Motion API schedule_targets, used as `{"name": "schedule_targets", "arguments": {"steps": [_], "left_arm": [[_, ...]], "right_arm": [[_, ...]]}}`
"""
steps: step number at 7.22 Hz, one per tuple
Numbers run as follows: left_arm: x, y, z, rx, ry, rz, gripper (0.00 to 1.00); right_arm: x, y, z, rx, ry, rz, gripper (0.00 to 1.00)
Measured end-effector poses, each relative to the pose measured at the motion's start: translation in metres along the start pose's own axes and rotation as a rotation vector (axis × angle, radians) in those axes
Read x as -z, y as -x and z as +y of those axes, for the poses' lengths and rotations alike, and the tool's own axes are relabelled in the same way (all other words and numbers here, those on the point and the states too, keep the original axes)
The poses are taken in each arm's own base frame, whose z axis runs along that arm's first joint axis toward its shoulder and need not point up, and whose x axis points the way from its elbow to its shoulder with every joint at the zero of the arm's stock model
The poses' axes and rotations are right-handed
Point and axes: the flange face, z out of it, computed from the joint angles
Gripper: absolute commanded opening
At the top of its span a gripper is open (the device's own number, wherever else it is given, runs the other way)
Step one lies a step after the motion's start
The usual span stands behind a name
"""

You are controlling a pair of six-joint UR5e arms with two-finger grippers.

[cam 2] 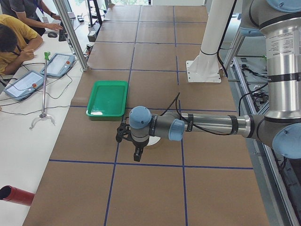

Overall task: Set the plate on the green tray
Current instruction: 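Reach the left gripper down to the rim of the white plate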

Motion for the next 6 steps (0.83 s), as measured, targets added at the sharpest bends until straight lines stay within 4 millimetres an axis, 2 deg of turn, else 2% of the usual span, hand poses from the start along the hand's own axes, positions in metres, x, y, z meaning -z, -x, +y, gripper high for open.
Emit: {"name": "schedule_targets", "arguments": {"steps": [2,3,5,6], "left_arm": [[-0.069,-0.009,0.003,0.022,-0.074,0.039,1.00],[-0.096,-0.019,0.007,0.052,-0.106,0.039,1.00],[-0.132,-0.054,0.003,0.099,-0.103,0.048,1.00],[-0.143,-0.069,0.001,0.104,-0.096,0.046,0.99]], "right_arm": [[0.000,0.000,0.000,0.000,0.000,0.000,1.00],[0.000,0.000,0.000,0.000,0.000,0.000,1.00],[0.000,0.000,0.000,0.000,0.000,0.000,1.00],[0.000,0.000,0.000,0.000,0.000,0.000,1.00]]}}
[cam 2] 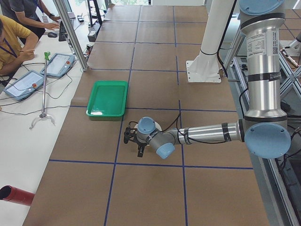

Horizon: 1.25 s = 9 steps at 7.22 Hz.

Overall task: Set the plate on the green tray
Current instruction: 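Reach the left gripper down to the rim of the white plate, then grip the plate rim with the left gripper and lift it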

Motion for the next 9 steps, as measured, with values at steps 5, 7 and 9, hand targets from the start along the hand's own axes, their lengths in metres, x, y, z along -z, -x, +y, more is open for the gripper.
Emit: {"name": "schedule_targets", "arguments": {"steps": [5,7,9], "left_arm": [[-0.017,-0.017,0.005,-0.009,0.027,-0.002,0.57],[-0.020,-0.018,0.007,-0.009,0.036,-0.003,0.30],[-0.021,-0.020,0.008,-0.012,0.044,0.001,0.00]], "right_arm": [[0.000,0.000,0.000,0.000,0.000,0.000,1.00],[0.000,0.000,0.000,0.000,0.000,0.000,1.00],[0.000,0.000,0.000,0.000,0.000,0.000,1.00]]}}
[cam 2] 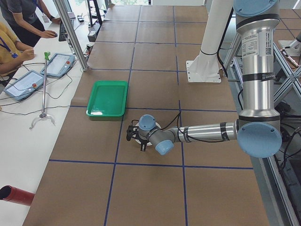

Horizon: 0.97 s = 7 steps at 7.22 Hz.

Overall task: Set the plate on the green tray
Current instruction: 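Grip the plate rim with the left gripper and lift it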

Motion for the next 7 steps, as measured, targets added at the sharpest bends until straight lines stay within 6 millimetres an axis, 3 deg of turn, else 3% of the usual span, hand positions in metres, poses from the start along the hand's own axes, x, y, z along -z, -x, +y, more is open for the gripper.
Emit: {"name": "schedule_targets", "arguments": {"steps": [3,4,5,7], "left_arm": [[0.003,-0.012,0.006,-0.006,0.069,0.084,0.00],[0.013,-0.023,0.005,-0.014,0.099,0.150,0.00],[0.029,-0.037,-0.008,-0.022,0.110,0.224,0.00],[0.052,-0.082,-0.067,-0.008,0.077,0.301,0.00]], "right_arm": [[0.000,0.000,0.000,0.000,0.000,0.000,1.00],[0.000,0.000,0.000,0.000,0.000,0.000,1.00],[0.000,0.000,0.000,0.000,0.000,0.000,1.00],[0.000,0.000,0.000,0.000,0.000,0.000,1.00]]}}
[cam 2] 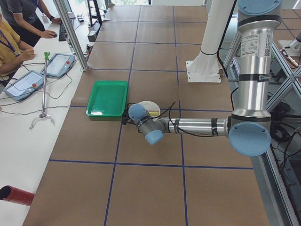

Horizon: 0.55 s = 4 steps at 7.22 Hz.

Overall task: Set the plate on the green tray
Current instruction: 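Carry the plate with the left gripper over the green tray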

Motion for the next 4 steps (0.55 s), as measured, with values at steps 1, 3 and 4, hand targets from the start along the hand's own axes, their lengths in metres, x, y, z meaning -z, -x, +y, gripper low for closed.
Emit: {"name": "schedule_targets", "arguments": {"steps": [1,3,4], "left_arm": [[-0.002,-0.034,-0.042,0.032,-0.011,0.013,0.00],[-0.018,-0.091,-0.135,0.093,-0.026,-0.007,0.00],[-0.029,-0.104,-0.173,0.108,-0.054,-0.041,0.00]], "right_arm": [[0.000,0.000,0.000,0.000,0.000,0.000,1.00],[0.000,0.000,0.000,-0.001,0.001,0.000,1.00],[0.000,0.000,0.000,0.000,0.000,0.000,1.00]]}}
